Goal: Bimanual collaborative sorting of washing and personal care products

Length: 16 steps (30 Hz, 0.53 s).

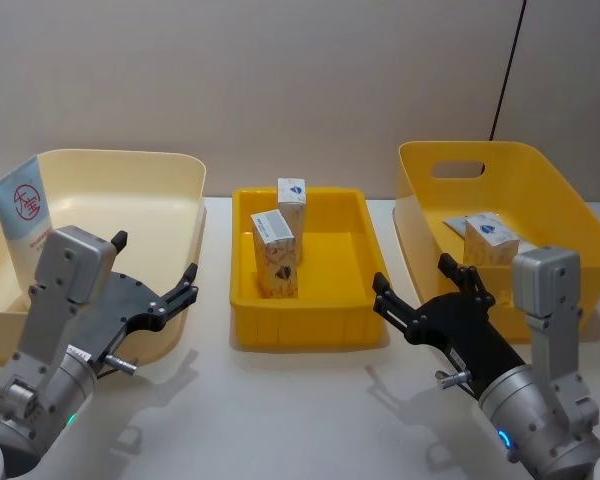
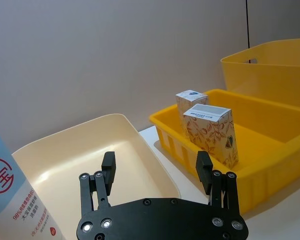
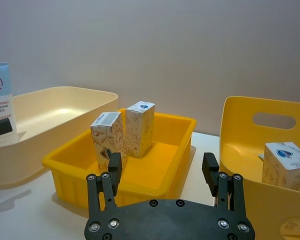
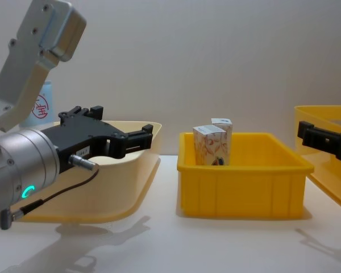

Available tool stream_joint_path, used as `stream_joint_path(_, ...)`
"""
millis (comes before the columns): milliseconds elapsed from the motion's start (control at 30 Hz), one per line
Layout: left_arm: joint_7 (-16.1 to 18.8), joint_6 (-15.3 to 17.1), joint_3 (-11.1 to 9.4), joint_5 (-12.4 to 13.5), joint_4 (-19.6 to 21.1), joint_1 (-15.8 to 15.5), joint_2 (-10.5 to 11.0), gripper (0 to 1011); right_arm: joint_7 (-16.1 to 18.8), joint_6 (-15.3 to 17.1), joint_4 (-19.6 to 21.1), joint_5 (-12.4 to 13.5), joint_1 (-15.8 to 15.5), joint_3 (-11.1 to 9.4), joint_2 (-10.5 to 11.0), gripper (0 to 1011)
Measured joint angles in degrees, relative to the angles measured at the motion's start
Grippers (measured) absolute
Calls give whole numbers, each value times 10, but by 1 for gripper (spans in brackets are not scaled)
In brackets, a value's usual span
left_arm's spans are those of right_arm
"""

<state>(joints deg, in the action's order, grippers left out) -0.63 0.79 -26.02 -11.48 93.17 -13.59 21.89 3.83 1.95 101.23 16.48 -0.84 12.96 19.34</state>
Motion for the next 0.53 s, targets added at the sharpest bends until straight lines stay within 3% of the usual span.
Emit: stream_joint_path(533,0,0,0,0,0,0,0,1003,0,0,0,0,0,0,0,1001)
